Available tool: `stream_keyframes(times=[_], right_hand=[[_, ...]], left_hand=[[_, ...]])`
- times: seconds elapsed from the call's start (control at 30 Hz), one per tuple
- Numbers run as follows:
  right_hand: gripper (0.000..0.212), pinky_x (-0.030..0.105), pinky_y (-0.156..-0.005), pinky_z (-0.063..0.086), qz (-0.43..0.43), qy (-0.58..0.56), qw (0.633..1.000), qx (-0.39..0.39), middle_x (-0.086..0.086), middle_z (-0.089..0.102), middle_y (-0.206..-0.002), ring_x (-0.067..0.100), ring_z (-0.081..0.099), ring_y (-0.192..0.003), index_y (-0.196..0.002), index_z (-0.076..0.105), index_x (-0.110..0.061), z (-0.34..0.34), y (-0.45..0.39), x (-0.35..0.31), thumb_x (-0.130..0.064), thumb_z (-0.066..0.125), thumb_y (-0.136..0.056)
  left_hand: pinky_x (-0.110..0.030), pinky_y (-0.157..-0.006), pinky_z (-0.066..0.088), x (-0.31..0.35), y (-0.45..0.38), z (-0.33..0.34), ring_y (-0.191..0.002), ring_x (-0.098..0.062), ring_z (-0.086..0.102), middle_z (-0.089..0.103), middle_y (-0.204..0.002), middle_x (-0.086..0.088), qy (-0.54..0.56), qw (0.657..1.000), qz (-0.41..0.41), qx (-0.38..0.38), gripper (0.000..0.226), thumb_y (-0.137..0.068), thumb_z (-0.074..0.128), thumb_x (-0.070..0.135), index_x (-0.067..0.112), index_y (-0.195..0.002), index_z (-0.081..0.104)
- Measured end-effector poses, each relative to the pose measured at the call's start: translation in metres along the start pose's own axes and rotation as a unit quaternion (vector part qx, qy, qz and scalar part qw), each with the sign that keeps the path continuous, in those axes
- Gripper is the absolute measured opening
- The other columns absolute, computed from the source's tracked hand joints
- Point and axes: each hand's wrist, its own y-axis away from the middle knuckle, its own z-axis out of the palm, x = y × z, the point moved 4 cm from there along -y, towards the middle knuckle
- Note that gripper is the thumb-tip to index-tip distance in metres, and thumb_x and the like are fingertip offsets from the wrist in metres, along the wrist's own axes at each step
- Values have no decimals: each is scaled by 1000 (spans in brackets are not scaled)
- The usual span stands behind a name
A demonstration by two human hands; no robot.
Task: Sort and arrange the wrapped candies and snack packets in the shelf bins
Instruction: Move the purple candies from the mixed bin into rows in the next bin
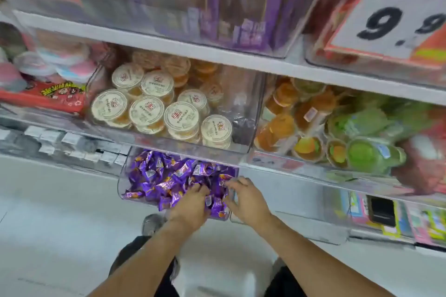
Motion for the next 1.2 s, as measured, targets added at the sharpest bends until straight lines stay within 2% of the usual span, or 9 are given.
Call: stream_keyframes(times=[0.17,0.33,0.47,0.57,0.67,0.8,0.9,1.1,1.2], right_hand=[[38,36,-78,48,-110,39,988,101,-2,60,-98,24,49,-89,-104,73,-25,28,-30,16,-47,62,-74],[28,34,-91,37,-140,-35,958,246,-9,63,-97,19,57,-92,-87,78,-27,54,-32,30,-47,59,-84],[28,17,-99,29,-131,-104,936,310,-16,66,-107,11,56,-105,-86,76,-25,57,-5,26,-46,57,-91],[19,26,-88,44,-97,-193,919,329,-20,70,-99,0,59,-99,-90,75,-31,59,23,16,-41,60,-94],[16,14,-65,43,-57,-275,907,312,-24,69,-76,1,62,-70,-87,71,-35,52,38,17,-28,62,-97],[16,31,-71,61,-18,-439,859,263,4,77,-91,21,75,-84,-102,70,-10,30,54,21,-16,55,-101],[17,36,-71,62,-7,-482,844,235,17,76,-90,31,75,-81,-105,65,1,14,57,23,-13,57,-99],[23,41,-74,62,54,-583,788,190,28,72,-98,42,71,-93,-104,58,16,21,54,51,-5,54,-97],[13,42,-65,60,64,-608,770,181,23,73,-86,40,73,-82,-96,58,8,16,53,62,-2,49,-96]], left_hand=[[-29,-63,54,-8,-30,21,-83,-23,64,54,-94,0,-22,984,81,158,25,-66,79,11,17,-87,66],[-34,-76,50,-22,-37,29,-86,-22,59,56,-91,3,19,969,140,203,16,-74,75,11,20,-85,67],[-12,-58,35,-20,-11,12,-64,7,54,54,-62,15,72,966,162,188,22,-78,79,20,26,-77,58],[-18,-52,30,-27,8,4,-54,11,50,55,-55,16,107,962,144,204,23,-83,75,26,27,-75,54],[-24,-53,33,-32,20,-7,-45,1,46,55,-58,9,163,953,144,210,19,-92,66,30,25,-84,49],[-20,-44,39,-17,29,-12,-40,-14,51,66,-57,-4,281,936,158,140,19,-96,61,33,16,-102,54],[-21,-36,41,5,23,-5,-38,-20,58,66,-64,-17,419,891,155,81,24,-98,59,21,2,-112,54],[-30,-66,61,24,8,14,-76,-35,74,71,-82,-14,584,777,204,118,7,-93,60,7,3,-100,62],[-30,-81,60,30,2,24,-89,-30,75,75,-99,-10,561,784,238,122,22,-84,69,10,2,-104,65]])
